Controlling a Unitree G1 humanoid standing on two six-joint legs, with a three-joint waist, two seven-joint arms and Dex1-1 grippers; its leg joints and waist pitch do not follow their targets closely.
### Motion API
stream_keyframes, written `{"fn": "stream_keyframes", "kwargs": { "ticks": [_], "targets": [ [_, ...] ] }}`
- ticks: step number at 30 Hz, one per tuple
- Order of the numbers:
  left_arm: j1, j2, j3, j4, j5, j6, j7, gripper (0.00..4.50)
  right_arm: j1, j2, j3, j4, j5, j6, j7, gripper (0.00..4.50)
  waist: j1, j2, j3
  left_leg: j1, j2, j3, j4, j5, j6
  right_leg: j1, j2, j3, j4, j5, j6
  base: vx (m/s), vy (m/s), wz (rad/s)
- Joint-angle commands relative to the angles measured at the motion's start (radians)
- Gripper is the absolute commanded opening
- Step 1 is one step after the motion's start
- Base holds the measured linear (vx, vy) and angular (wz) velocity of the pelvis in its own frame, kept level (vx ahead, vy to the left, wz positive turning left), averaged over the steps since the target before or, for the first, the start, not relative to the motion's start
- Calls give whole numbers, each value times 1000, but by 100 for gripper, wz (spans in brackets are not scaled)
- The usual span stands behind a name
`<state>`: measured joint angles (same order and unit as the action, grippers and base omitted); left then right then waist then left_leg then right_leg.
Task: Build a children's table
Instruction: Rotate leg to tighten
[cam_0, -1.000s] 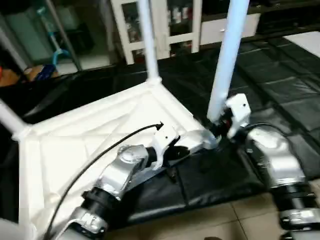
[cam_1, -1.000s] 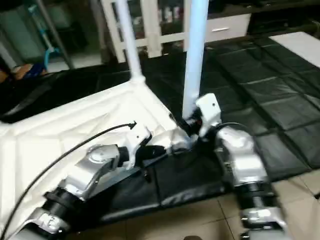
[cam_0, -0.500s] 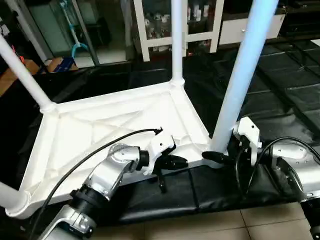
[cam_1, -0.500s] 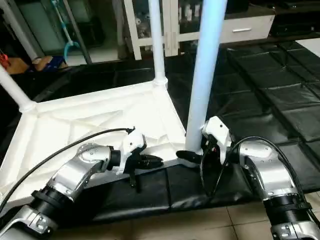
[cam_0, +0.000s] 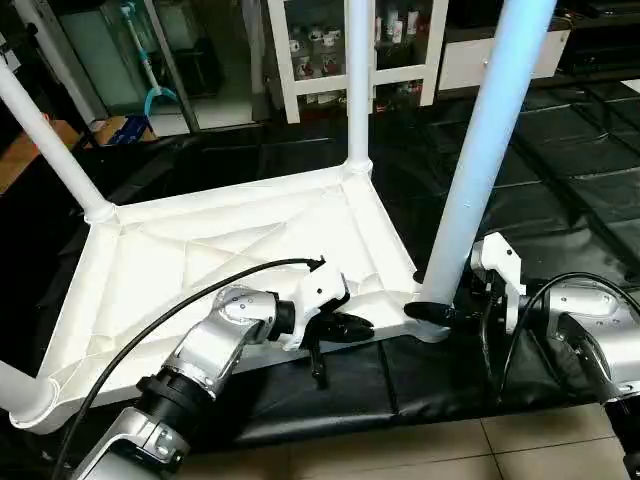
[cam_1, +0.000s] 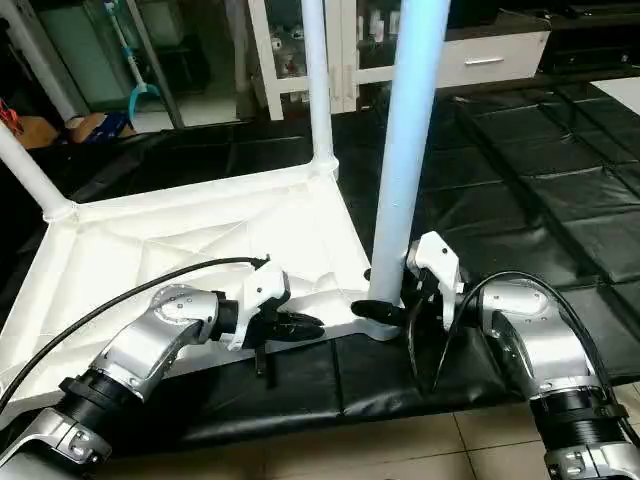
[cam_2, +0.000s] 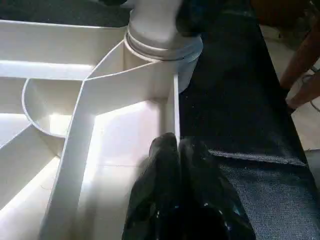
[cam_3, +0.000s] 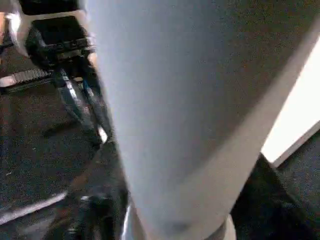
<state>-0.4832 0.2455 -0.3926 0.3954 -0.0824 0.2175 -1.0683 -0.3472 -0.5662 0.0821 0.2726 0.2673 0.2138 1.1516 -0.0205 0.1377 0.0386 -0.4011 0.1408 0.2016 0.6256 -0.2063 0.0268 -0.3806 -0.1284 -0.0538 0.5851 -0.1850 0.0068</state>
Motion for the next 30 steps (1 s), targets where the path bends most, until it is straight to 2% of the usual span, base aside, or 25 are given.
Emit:
{"fn": "stream_keyframes", "kwargs": {
  "ticks": [1, 4, 5, 8, 9, 10, 11, 13, 14, 17, 18, 19, 20, 21, 23, 25, 26, 27, 28, 29, 30],
  "targets": [
    [15, 21, -32, 34, 40, 21, -5, 0, -8, 18, 4, 13, -25, -5, -47, 220, 0, -32, -61, 25, 81, -40, -93, -204, 108, 28, -31, 20, -55, -163, -247, 0, 0, 0],
    [8, 15, -25, 48, 43, 17, 11, 0, -20, 38, 9, 49, -66, -20, -115, 203, -3, -32, -57, 24, 81, -40, -97, -251, 81, 25, -31, 20, -60, -218, -236, 0, 0, 0],
    [6, 13, -22, 53, 44, 17, 17, 0, -23, 45, 10, 55, -73, -20, -131, 198, -7, -31, -54, 24, 80, -42, -101, -285, 64, 26, -31, 20, -63, -258, -227, 0, 0, 0],
    [-12, -11, -2, 86, 60, 31, 93, 0, -28, 99, 24, 58, -108, -7, -234, 193, -20, -30, -48, 31, 79, -46, -110, -395, 3, 16, -28, 22, -72, -354, -198, 0, 0, 0],
    [-17, -19, 4, 96, 64, 37, 116, 0, -29, 112, 28, 57, -117, -4, -258, 193, -20, -30, -48, 31, 79, -46, -110, -395, 3, 16, -28, 22, -72, -354, -198, 0, 0, 0],
    [-29, -34, 19, 117, 72, 50, 167, 0, -32, 138, 37, 56, -137, 2, -307, 192, -33, -32, -43, 31, 76, -51, -114, -463, -34, 11, -26, 23, -75, -415, -178, 0, 0, 0],
    [-36, -46, 30, 130, 75, 56, 202, 0, -35, 157, 40, 56, -150, 5, -342, 191, -42, -34, -41, 34, 73, -54, -116, -513, -52, 5, -26, 22, -81, -466, -162, -56, 10, -1],
    [-46, -63, 49, 148, 77, 64, 255, 0, -40, 182, 42, 60, -166, 7, -392, 191, -49, -35, -40, 36, 71, -59, -116, -548, -62, 3, -28, 22, -85, -511, -144, -58, 15, -1],
    [-60, -87, 80, 172, 76, 79, 332, 0, -48, 214, 40, 69, -181, 12, -453, 191, -58, -31, -35, 43, 69, -60, -116, -602, -75, -9, -27, 21, -94, -565, -122, -63, 15, 1],
    [-107, -163, 186, 245, 51, 94, 561, 0, -79, 332, 14, 105, -227, 32, -682, 191, -82, -36, -31, 50, 62, -71, -121, -692, -104, -16, -18, 3, -106, -617, -83, -66, 19, 1],
    [-117, -181, 209, 256, 41, 95, 605, 0, -81, 364, 6, 106, -233, 41, -739, 191, -83, -34, -31, 52, 63, -73, -123, -709, -110, -14, -16, 1, -105, -615, -75, -61, 30, -2],
    [-120, -187, 217, 260, 38, 93, 616, 0, -81, 374, 4, 105, -236, 43, -755, 190, -86, -36, -29, 52, 63, -74, -126, -725, -113, -14, -16, -2, -108, -613, -69, -61, 30, -2],
    [-134, -210, 245, 272, 25, 90, 654, 0, -78, 415, 1, 101, -247, 49, -820, 190, -94, -37, -31, 51, 64, -75, -135, -742, -115, -9, -16, -3, -110, -579, -64, 0, 0, 0],
    [-139, -217, 252, 276, 23, 84, 667, 0, -78, 428, -1, 101, -248, 48, -837, 190, -101, -35, -32, 48, 64, -76, -139, -743, -113, -4, -19, -4, -110, -563, -64, 0, 0, 0],
    [-159, -244, 276, 294, 20, 62, 717, 0, -85, 483, 1, 105, -256, 29, -904, 190, -107, -35, -32, 46, 61, -76, -140, -743, -106, -5, -21, -5, -113, -570, -60, 0, 0, 0],
    [-162, -249, 279, 297, 21, 58, 726, 0, -88, 492, 2, 106, -260, 21, -916, 190, -116, -37, -36, 48, 58, -74, -139, -722, -95, -1, -24, -8, -119, -576, -59, 0, 0, 0],
    [-167, -256, 282, 305, 23, 50, 737, 0, -95, 508, 2, 113, -262, 8, -920, 190, -124, -43, -35, 46, 53, -71, -134, -690, -69, -7, -30, -6, -129, -596, -57, 0, 0, 0],
    [-169, -258, 282, 309, 25, 49, 739, 0, -99, 513, -2, 118, -266, -1, -927, 190, -126, -39, -34, 46, 52, -71, -131, -685, -63, -8, -32, -7, -132, -613, -55, 0, 0, 0],
    [-170, -259, 283, 312, 25, 48, 742, 0, -102, 515, -3, 122, -266, -7, -928, 190, -131, -42, -31, 42, 51, -71, -129, -684, -52, -6, -33, -15, -136, -645, -46, 0, 0, 0],
    [-172, -260, 282, 317, 28, 45, 743, 0, -110, 518, -5, 131, -259, -24, -916, 190, -131, -40, -30, 43, 51, -72, -130, -688, -51, -5, -33, -19, -137, -654, -41, 0, 0, 0],
    [-171, -259, 282, 318, 29, 44, 742, 0, -113, 520, -8, 131, -249, -29, -904, 189, -136, -35, -26, 41, 56, -75, -140, -733, -66, 0, -30, -33, -133, -654, -28, 0, 0, 0]
  ]
}}
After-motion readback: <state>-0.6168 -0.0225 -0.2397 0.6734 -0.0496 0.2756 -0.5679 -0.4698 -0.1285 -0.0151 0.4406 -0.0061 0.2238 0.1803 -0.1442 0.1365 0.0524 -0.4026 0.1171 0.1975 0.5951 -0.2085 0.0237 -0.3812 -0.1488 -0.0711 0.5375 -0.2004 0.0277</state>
